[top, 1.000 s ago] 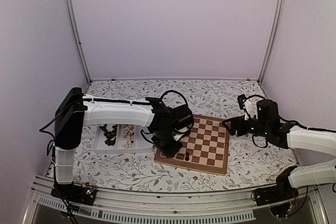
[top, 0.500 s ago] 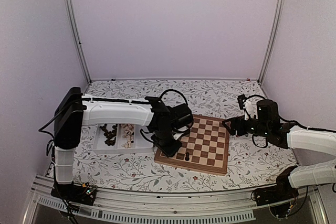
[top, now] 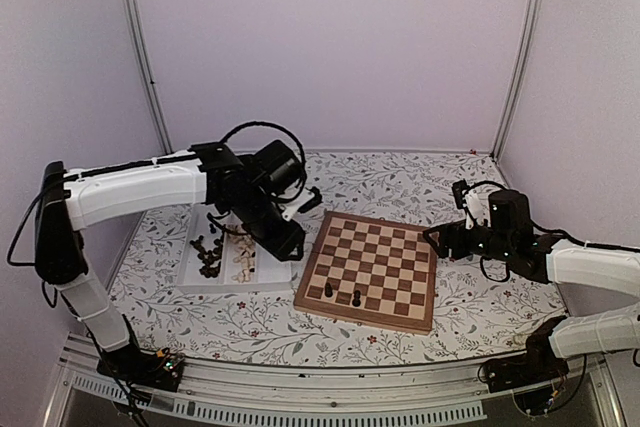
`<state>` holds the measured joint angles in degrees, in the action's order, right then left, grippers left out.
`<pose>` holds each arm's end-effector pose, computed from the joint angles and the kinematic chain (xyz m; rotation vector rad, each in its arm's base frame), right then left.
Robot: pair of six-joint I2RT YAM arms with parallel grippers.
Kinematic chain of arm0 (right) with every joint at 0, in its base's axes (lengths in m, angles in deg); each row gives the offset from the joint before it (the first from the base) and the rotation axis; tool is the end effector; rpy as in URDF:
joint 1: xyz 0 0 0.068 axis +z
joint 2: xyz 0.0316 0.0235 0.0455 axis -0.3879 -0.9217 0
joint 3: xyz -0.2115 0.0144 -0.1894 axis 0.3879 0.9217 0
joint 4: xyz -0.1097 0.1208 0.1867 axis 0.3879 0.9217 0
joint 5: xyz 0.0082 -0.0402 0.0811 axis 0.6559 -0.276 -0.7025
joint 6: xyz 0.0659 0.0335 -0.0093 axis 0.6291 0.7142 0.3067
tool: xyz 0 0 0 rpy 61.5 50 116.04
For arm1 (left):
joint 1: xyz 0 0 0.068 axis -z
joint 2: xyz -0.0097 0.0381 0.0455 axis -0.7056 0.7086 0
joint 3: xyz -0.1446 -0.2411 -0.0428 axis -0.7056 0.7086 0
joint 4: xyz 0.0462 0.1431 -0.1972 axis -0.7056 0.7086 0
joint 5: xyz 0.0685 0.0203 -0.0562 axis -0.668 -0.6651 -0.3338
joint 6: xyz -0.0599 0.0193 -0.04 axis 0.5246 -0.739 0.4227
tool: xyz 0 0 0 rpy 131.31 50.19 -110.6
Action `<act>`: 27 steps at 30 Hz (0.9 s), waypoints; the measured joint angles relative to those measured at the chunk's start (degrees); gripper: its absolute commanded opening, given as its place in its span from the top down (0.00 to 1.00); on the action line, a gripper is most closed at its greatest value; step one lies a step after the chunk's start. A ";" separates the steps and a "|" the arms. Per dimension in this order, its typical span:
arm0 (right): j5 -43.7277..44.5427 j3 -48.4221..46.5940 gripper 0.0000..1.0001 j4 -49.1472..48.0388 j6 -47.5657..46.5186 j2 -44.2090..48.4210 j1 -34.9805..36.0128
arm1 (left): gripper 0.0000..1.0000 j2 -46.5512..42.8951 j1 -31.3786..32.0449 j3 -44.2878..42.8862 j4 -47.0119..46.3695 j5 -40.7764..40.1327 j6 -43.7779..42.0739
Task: Set up the chess pieces on the board
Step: Pick up the chess piece from the storage box.
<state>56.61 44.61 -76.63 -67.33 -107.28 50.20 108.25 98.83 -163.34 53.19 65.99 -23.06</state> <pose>0.2047 0.1158 0.1985 -0.3786 2.1016 0.5491 0.2051 -0.2870 0.2555 0.9967 2.6539 -0.3506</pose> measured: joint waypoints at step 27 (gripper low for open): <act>-0.24 0.00 0.19 0.00 0.00 -0.83 0.00 | 0.60 -9.75 -27.61 21.03 -1.55 -15.98 6.49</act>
<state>56.37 44.61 -76.63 -67.33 -108.12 50.20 98.50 71.23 -142.31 51.64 50.02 -16.57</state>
